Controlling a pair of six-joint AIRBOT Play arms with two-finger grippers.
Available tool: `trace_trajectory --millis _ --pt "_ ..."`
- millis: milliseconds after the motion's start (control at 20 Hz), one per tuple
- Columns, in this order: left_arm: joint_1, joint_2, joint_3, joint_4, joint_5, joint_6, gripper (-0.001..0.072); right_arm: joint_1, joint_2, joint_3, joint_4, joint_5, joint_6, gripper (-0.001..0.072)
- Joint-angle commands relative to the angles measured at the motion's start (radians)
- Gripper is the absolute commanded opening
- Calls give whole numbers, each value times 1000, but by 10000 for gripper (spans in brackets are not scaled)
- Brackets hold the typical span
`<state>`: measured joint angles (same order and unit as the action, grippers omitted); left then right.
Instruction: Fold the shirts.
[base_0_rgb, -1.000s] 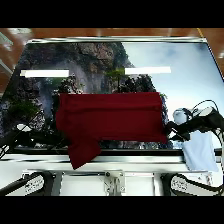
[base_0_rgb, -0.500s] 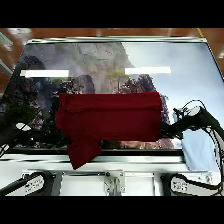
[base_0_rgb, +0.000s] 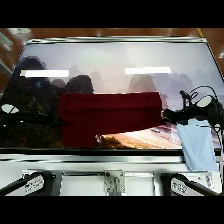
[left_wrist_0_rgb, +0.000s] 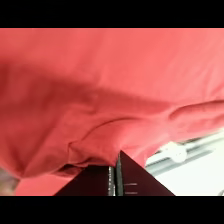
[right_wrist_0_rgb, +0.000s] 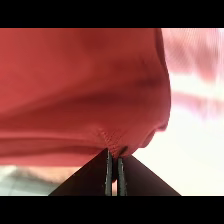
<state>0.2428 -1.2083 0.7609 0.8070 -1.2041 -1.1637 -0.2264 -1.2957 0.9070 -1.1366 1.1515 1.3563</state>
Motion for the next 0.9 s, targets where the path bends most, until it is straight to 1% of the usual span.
trace_trajectory --millis 0,50,150,200,300,400,600,800,850 --pt "6 -3 116 0 10 -14 34 63 -26 84 6 -129 -5 60" --pt "15 -9 137 0 23 -31 34 89 -55 112 -37 -145 2 59" --pt "43 -37 182 -1 27 -42 34 109 -118 163 -141 -167 81 59" --pt "61 -56 205 -5 26 -45 34 109 -144 185 -149 -177 102 59" --pt "93 -110 249 -60 25 -45 34 113 -188 237 -140 -203 106 59" --pt "91 -180 289 -104 14 -44 34 132 -229 294 -122 -227 106 59" --pt "68 -314 407 -138 6 -45 35 168 -299 384 -122 -280 115 59" --pt "68 -432 568 -153 -56 -47 34 167 -346 405 -126 -324 129 59" --pt "68 -458 601 -153 -65 -59 34 168 -353 405 -121 -335 129 60"
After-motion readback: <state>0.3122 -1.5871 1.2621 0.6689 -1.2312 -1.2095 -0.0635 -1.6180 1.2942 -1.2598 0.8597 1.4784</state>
